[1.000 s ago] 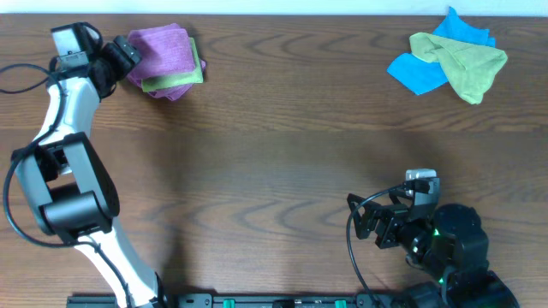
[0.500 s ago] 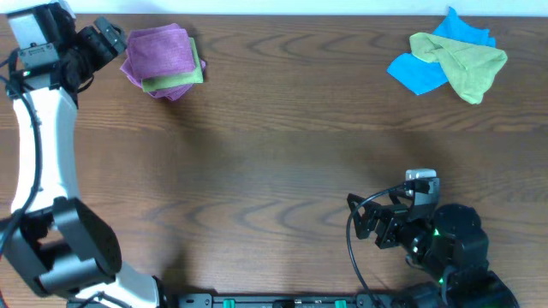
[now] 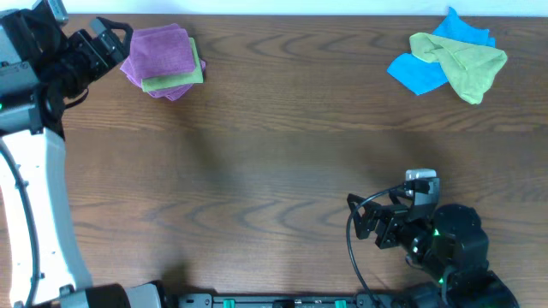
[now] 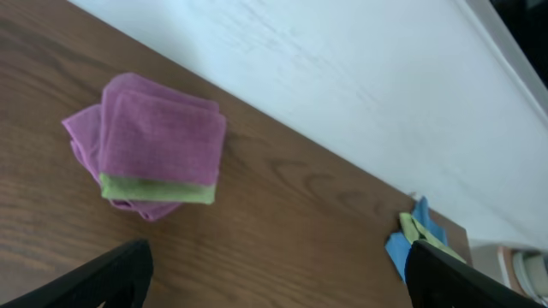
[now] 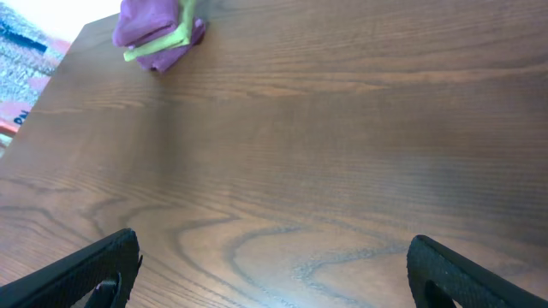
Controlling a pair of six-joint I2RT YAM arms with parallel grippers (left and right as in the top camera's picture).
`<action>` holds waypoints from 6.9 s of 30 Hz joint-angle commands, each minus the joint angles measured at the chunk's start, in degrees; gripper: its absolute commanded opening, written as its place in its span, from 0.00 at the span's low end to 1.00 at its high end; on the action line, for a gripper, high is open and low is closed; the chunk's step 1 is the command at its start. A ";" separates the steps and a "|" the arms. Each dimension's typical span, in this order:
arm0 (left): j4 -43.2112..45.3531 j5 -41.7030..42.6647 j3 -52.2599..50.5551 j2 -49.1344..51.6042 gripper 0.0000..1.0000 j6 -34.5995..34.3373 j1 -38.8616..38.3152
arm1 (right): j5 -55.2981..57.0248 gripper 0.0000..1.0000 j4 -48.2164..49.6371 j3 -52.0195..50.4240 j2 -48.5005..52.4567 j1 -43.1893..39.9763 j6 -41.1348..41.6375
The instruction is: Fold the cloth
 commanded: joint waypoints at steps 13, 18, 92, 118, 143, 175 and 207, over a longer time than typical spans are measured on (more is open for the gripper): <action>-16.31 6.05 0.11 -15.30 0.95 16.65 -0.11 | 0.17 0.99 -0.11 -0.22 -0.35 -0.35 0.83; -17.75 3.61 -0.31 -20.85 0.95 17.92 -0.63 | 0.17 0.99 -0.11 -0.22 -0.35 -0.37 0.83; -22.27 -39.30 -68.50 -84.37 0.95 17.90 -16.13 | 0.17 0.99 -0.11 -0.22 -0.35 -0.37 0.83; -22.91 -39.21 -68.50 -84.35 0.95 17.88 -18.12 | 0.20 0.99 -1.07 -0.22 -0.46 -1.18 0.79; -22.91 -39.21 -68.50 -84.35 0.95 17.88 -18.12 | 7.28 0.99 -2.64 -22.38 -24.81 -16.61 -24.57; -22.91 -39.21 -68.50 -84.35 0.95 17.88 -18.12 | 7.52 0.99 -2.64 -25.90 -26.18 -18.25 -28.15; -22.91 -39.21 -68.50 -84.35 0.95 17.88 -18.12 | 7.52 0.99 -2.64 -25.90 -26.18 -18.25 -28.15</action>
